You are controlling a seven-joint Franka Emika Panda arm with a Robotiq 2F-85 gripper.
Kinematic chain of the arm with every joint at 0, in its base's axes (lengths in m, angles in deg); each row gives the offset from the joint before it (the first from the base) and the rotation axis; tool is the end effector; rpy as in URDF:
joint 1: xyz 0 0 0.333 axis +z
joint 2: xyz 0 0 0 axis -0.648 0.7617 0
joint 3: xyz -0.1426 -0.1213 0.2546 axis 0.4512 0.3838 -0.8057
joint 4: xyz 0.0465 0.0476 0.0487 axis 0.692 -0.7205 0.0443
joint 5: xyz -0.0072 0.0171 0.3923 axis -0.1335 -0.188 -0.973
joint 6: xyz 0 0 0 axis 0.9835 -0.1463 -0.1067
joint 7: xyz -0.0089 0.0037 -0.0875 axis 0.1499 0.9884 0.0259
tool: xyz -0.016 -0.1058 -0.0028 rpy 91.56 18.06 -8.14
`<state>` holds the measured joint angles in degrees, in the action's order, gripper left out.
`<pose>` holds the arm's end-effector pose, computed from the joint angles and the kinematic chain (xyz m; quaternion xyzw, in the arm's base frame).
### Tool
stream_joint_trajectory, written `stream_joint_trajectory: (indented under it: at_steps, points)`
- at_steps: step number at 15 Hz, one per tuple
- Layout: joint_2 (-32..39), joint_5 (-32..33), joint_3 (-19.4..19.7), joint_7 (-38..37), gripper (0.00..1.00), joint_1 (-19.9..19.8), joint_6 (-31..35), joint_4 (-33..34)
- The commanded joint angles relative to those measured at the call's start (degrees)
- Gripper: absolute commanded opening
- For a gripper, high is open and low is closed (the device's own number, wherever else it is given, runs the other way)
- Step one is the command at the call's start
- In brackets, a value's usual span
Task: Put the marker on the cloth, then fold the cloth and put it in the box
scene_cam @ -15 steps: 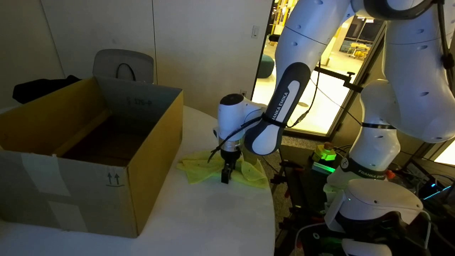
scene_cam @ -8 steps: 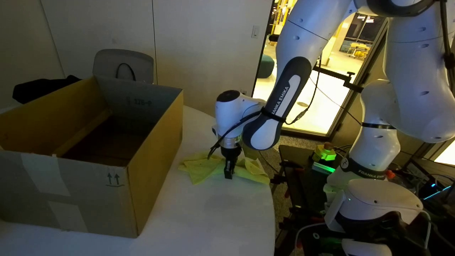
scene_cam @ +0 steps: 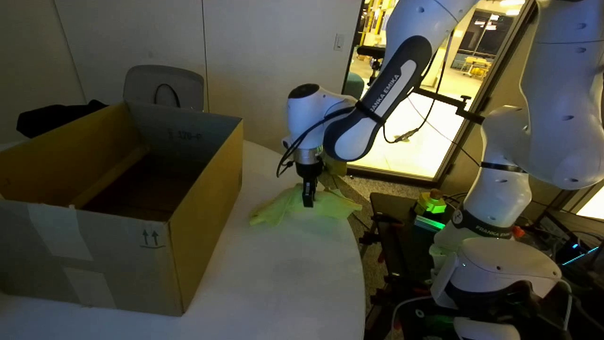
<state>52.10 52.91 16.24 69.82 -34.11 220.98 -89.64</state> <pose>0.4690 -0.0493 0.1841 0.9917 -0.0119 -0.0878 0.0935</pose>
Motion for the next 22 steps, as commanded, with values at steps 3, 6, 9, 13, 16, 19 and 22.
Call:
stream_joint_trajectory:
  at_steps: [3,6,9,13,16,19,22]
  points:
    - [-15.47,6.78,-0.15,2.62,0.09,-6.47,-6.67,0.5]
    - [-19.75,5.5,-1.82,3.97,0.09,-8.81,-8.58,4.15]
    - [-20.27,3.39,-4.05,3.2,0.09,-9.03,-9.91,9.94]
    - [-16.47,0.38,-8.05,2.09,0.09,-7.59,-13.18,20.72]
    - [-11.38,-0.43,-10.85,-0.59,0.09,-6.33,-15.18,29.86]
    - [-4.51,-1.52,-12.23,-4.65,0.1,-4.63,-15.59,39.32]
    - [3.04,-2.47,-12.68,-8.31,0.1,-2.56,-15.16,48.16]
